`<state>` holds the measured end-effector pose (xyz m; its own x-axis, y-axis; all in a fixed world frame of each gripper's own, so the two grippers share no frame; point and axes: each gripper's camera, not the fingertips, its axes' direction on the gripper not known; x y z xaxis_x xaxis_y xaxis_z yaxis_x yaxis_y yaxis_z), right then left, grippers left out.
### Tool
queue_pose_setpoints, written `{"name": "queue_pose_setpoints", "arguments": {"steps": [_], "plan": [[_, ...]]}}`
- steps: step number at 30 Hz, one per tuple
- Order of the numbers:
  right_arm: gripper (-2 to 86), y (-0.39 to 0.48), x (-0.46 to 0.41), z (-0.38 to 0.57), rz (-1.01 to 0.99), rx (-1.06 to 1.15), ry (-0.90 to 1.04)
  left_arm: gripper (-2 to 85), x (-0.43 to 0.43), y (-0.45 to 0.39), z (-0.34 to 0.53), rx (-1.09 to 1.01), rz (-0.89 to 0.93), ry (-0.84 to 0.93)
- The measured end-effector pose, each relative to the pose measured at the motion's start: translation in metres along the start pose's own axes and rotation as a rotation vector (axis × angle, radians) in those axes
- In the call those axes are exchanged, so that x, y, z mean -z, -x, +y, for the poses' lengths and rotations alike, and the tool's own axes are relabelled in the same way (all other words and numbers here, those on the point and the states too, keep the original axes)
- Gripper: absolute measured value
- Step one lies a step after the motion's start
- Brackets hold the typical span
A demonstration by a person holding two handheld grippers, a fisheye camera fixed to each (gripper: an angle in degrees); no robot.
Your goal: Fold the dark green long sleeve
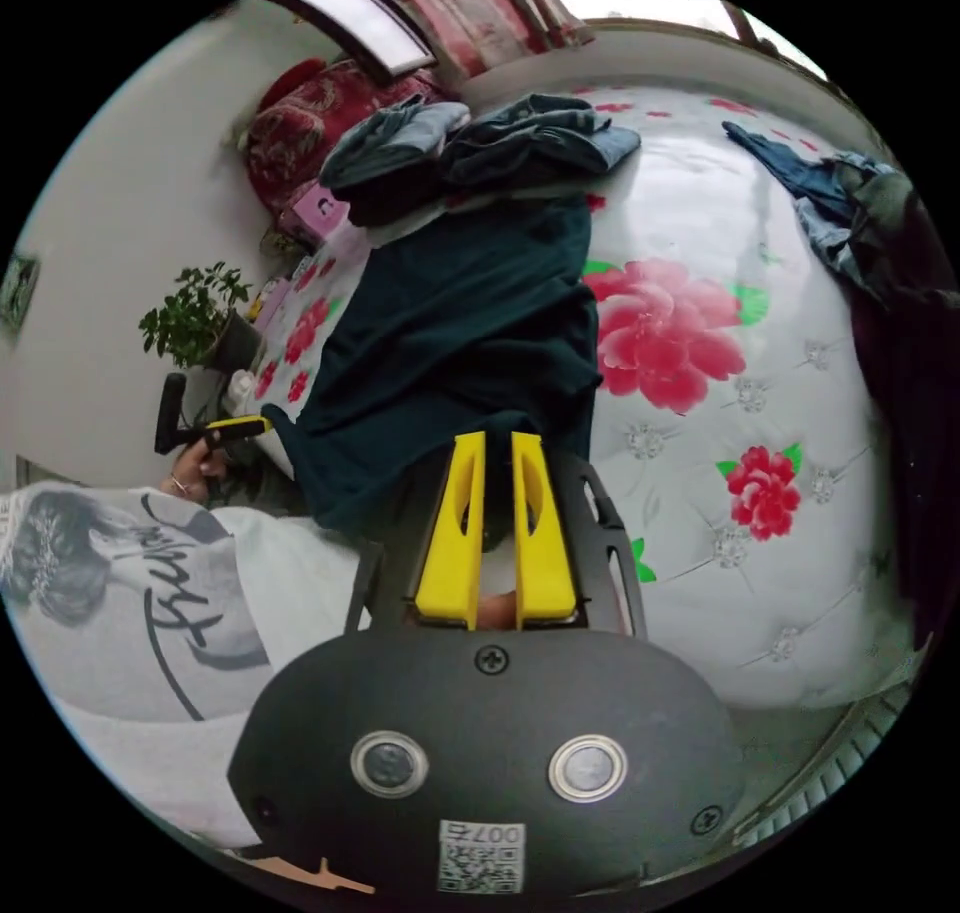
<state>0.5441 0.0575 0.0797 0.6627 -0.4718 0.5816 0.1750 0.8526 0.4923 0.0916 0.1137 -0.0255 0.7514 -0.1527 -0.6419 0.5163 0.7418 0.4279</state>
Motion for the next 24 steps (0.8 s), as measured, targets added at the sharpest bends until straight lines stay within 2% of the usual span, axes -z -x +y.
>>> {"name": "queue_pose_setpoints", "arguments": {"steps": [2,9,11,16,19,21,23,24], "plan": [[4.8,-0.001,-0.006,0.001,-0.033,-0.016,0.052,8.4,-0.009,-0.001,0.006,0.027,-0.026,0.064],[5.8,0.009,-0.024,0.037,0.077,0.021,0.174,10.7,-0.032,-0.012,0.042,0.058,-0.018,0.144],[5.1,0.016,-0.032,0.033,0.138,0.069,0.187,9.6,-0.033,-0.027,0.034,0.008,-0.168,0.184],[2.2,0.037,-0.046,0.014,0.202,0.174,0.272,6.0,-0.028,-0.04,0.026,-0.131,-0.28,0.236],[1.0,0.032,-0.028,0.009,0.124,0.176,0.279,0.6,-0.014,-0.016,0.024,-0.096,-0.127,0.201],[0.6,0.016,0.011,0.007,-0.044,0.124,0.195,-0.1,0.001,0.01,0.022,-0.028,0.034,0.16],[0.5,-0.002,0.044,0.007,-0.19,0.064,0.117,-0.5,0.035,0.049,0.023,0.059,0.32,0.024],[0.5,-0.014,0.066,0.006,-0.271,0.02,0.056,-0.5,0.044,0.058,0.023,0.07,0.402,-0.021]]}}
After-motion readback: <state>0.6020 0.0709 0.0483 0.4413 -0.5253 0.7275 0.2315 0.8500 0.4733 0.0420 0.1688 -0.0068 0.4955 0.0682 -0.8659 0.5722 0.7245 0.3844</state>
